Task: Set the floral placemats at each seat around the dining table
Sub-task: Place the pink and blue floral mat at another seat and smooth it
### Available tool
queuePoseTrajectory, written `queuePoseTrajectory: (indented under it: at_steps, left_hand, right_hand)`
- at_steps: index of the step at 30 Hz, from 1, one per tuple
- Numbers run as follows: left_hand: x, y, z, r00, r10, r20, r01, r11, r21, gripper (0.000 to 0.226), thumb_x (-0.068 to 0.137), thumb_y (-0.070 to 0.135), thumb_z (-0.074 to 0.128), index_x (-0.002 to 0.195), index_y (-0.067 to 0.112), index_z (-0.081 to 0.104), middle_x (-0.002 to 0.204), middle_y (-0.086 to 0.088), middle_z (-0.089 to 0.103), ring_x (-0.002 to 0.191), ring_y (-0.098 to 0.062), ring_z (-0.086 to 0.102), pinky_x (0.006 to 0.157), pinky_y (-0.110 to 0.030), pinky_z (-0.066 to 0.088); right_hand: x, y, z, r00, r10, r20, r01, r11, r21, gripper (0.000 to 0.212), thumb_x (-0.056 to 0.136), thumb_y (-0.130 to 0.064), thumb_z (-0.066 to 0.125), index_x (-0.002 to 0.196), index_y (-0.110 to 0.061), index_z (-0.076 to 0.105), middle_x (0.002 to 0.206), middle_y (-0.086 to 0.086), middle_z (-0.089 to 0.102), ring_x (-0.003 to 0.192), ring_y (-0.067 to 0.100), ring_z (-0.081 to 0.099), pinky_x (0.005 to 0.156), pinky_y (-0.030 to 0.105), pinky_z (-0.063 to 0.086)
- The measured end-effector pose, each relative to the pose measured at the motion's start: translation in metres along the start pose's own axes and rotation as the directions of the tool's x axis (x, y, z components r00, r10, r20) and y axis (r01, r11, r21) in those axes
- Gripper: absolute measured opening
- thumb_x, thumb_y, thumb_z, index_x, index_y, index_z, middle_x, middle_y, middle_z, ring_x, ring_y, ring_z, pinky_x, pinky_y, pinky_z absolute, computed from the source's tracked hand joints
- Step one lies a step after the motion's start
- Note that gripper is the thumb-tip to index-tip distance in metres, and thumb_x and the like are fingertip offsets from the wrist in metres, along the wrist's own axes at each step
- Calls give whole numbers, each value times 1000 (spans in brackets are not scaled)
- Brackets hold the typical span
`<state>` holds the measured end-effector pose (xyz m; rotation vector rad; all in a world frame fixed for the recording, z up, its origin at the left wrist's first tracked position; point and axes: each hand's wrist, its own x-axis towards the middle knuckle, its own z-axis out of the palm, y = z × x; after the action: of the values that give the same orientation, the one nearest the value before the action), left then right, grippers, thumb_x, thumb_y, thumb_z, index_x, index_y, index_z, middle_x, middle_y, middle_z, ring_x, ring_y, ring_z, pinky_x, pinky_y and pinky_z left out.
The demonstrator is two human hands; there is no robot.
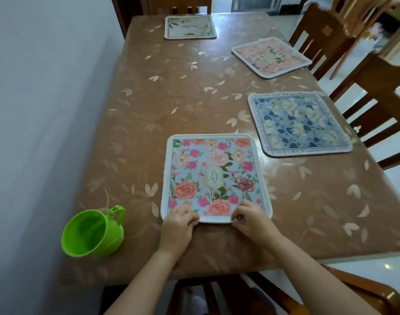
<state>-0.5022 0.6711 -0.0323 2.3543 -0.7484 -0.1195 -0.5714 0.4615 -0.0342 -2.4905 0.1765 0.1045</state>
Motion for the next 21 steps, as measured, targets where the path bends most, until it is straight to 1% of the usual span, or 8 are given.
queuePoseTrajectory:
  at_steps: [2,5,7,9,11,14,19,21]
  left_hand:
    - [-2,0,1,1000,6,-9,-6,1000,7,14,64,-7,76,71,3,70,74,-10,67,82,-32,65,69,-42,55]
    - [-8,1,2,999,24,-23,-24,999,28,16,60,-9,78,68,2,69,71,-10,67,83,-32,66,68,-39,55]
    - [-12,1,5,999,39,-25,-38,998,42,17,60,-9,78,67,2,68,69,-10,66,83,-31,66,66,-37,55]
    - [-16,1,6,999,44,-22,-43,998,39,16,61,-8,78,68,2,68,69,-9,64,81,-30,66,66,-37,56]
    - [-20,1,8,999,46,-21,-45,999,29,15,63,-8,77,70,1,68,68,-9,63,72,-28,64,65,-37,56]
    - [-25,0,10,999,45,-10,-45,998,33,11,67,-8,74,71,0,67,67,-10,62,66,-26,62,65,-39,56]
    - [-28,0,10,999,20,45,-26,990,137,19,63,1,79,73,4,64,74,-10,64,81,-32,64,71,-42,53]
    - [-32,1,11,999,-15,37,8,983,181,21,63,5,80,75,6,63,78,-10,64,82,-33,62,70,-42,51]
  right_hand:
    - [-4,6,-1,1000,-2,21,3,999,-46,7,76,-9,67,79,-10,61,85,1,51,80,15,49,66,19,38]
    - [-9,15,-6,999,-13,40,18,992,-126,5,78,-10,62,80,-9,57,88,5,52,85,22,50,68,23,38]
    - [-12,19,-11,998,-10,64,21,983,-182,7,79,-13,61,82,-9,55,93,6,54,89,22,50,70,25,41]
    - [-15,21,-15,996,0,85,19,975,-219,9,80,-16,61,83,-11,54,97,5,55,92,20,51,72,29,47]
    - [-17,21,-17,995,11,103,14,972,-236,10,80,-17,61,84,-11,54,100,5,55,95,20,50,75,32,49]
    - [-18,18,-16,992,23,122,10,965,-262,10,80,-17,60,85,-11,55,101,5,54,96,21,50,77,30,47]
    - [-21,18,-15,994,26,106,1,968,-251,9,81,-18,61,84,-11,55,100,5,56,95,20,51,74,26,44]
    - [-25,18,-13,995,28,97,-4,973,-233,9,81,-17,61,82,-11,56,98,5,57,93,20,52,74,25,45]
